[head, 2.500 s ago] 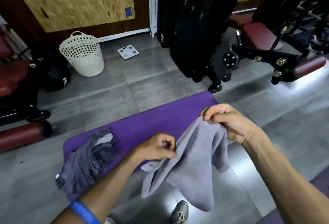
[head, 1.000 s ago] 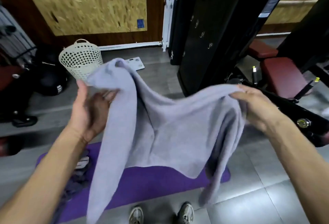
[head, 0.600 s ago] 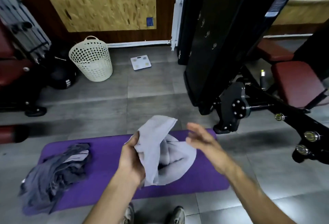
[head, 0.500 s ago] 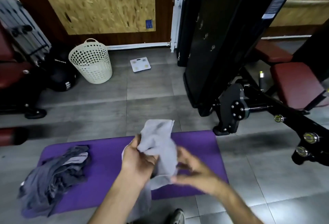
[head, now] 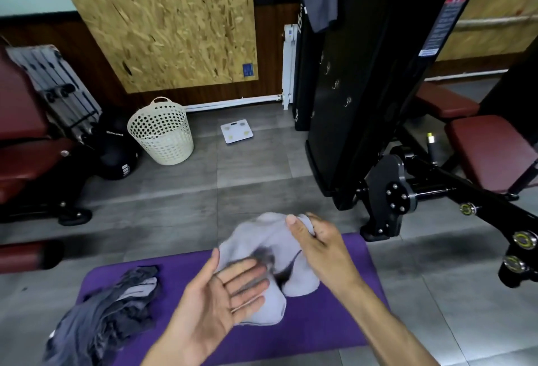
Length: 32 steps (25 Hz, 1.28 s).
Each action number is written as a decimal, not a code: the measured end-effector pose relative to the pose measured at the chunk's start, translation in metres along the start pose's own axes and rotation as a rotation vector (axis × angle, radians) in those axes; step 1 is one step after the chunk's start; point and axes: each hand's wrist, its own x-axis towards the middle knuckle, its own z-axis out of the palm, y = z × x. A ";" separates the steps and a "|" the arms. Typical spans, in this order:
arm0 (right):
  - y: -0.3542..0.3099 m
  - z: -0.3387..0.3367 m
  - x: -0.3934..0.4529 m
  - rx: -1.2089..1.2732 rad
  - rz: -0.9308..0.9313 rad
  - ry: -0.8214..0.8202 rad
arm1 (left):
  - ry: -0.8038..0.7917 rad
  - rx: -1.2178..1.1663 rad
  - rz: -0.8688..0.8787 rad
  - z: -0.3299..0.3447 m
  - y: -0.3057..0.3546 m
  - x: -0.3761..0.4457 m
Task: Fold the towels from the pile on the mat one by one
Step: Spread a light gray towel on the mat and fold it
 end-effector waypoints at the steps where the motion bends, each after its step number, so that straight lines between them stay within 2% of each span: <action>1: -0.007 0.006 0.005 -0.032 -0.029 -0.042 | 0.021 0.086 0.050 -0.004 0.003 -0.003; 3: -0.013 0.016 0.012 -0.088 -0.051 -0.157 | 0.094 0.355 0.369 -0.009 0.015 -0.005; 4: -0.015 0.023 0.014 -0.125 -0.053 -0.221 | 0.098 0.614 0.551 -0.003 0.028 -0.009; 5: -0.017 0.028 0.015 -0.157 -0.055 -0.294 | 0.025 0.925 0.713 0.005 0.038 -0.009; 6: -0.020 0.031 0.016 -0.186 -0.056 -0.370 | -0.129 1.121 0.761 0.010 0.046 -0.004; 7: -0.024 0.032 0.018 -0.205 -0.065 -0.435 | -0.285 1.211 0.685 0.016 0.055 0.002; 8: -0.029 0.031 0.020 -0.201 -0.082 -0.479 | -0.389 1.213 0.591 0.022 0.065 0.007; 9: -0.032 0.029 0.022 -0.170 -0.091 -0.485 | -0.428 1.217 0.555 0.024 0.073 0.014; 10: -0.031 0.026 0.023 -0.125 -0.092 -0.445 | -0.398 1.226 0.564 0.027 0.080 0.022; 13: -0.002 0.017 0.016 -0.123 0.010 -0.318 | -0.243 1.399 0.785 0.033 0.104 0.029; 16: 0.047 0.000 0.002 -0.267 0.223 -0.312 | -0.166 1.352 0.866 0.027 0.134 0.019; 18: 0.059 -0.015 0.001 -0.409 0.253 -0.253 | -0.122 1.304 0.869 0.006 0.147 0.015; 19: 0.056 -0.017 0.003 -0.450 0.227 -0.234 | -0.131 1.266 0.816 -0.009 0.151 0.016; 22: 0.023 0.000 0.014 -0.331 0.115 -0.299 | -0.270 1.191 0.433 -0.041 0.128 0.030; 24: -0.004 0.022 0.018 -0.207 0.047 -0.376 | -0.303 1.188 0.327 -0.048 0.093 0.044; 26: -0.021 0.034 0.025 -0.146 -0.008 -0.413 | -0.268 1.100 0.341 -0.044 0.069 0.052; 29: -0.031 0.021 0.038 -0.133 0.013 -0.466 | -0.117 0.882 0.391 -0.040 0.077 0.050; 32: -0.026 -0.009 0.045 -0.288 0.033 -0.534 | -0.156 0.636 0.396 -0.034 0.100 0.035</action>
